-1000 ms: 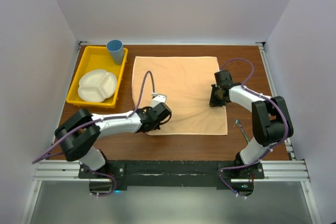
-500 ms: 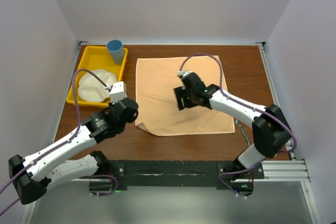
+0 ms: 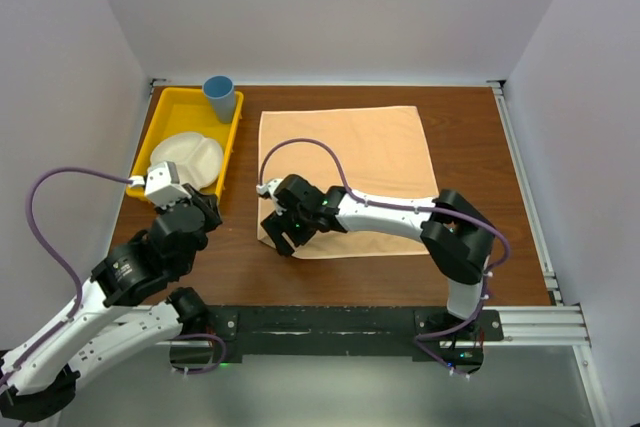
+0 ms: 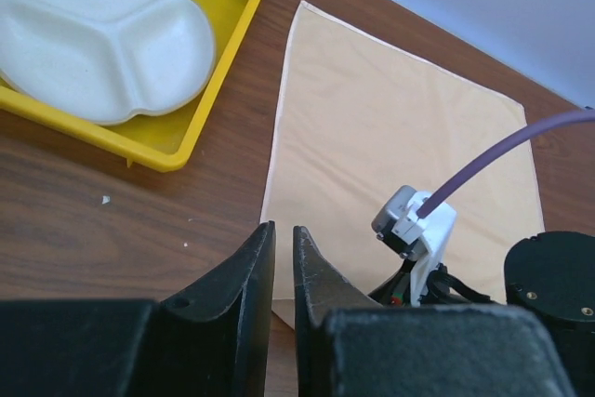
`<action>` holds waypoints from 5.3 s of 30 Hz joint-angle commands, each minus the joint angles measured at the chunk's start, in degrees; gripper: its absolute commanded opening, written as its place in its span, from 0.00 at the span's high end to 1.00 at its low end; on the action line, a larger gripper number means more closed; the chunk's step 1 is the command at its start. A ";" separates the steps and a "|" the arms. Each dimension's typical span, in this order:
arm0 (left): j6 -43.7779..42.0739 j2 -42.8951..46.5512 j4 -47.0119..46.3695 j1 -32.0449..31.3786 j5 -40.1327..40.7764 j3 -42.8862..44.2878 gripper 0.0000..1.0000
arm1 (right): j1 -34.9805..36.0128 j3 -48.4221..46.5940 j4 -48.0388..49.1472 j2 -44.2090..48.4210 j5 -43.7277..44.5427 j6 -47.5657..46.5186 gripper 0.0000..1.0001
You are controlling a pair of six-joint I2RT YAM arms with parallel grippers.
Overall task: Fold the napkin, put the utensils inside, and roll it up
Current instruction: Fold the napkin
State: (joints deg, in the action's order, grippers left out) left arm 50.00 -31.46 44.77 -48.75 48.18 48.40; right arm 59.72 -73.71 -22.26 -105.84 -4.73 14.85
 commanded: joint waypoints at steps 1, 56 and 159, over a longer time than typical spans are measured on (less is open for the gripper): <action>0.80 -0.53 1.81 0.32 1.83 1.96 0.82 | 1.36 -5.03 2.92 -1.82 -3.00 -1.14 0.25; -15.37 -31.99 -32.64 2.52 -25.95 2.83 0.65 | -53.57 -37.64 1.69 -25.11 -11.71 0.44 1.00; -18.97 -107.94 -41.79 31.09 -43.35 66.30 1.00 | -53.04 23.72 -23.43 26.12 11.30 18.64 0.77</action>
State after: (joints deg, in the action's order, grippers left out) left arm 33.47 -140.77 -0.58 -17.89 4.93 110.28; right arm 7.22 -44.34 -36.88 -82.96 3.03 33.85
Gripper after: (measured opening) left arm 0.015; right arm 0.211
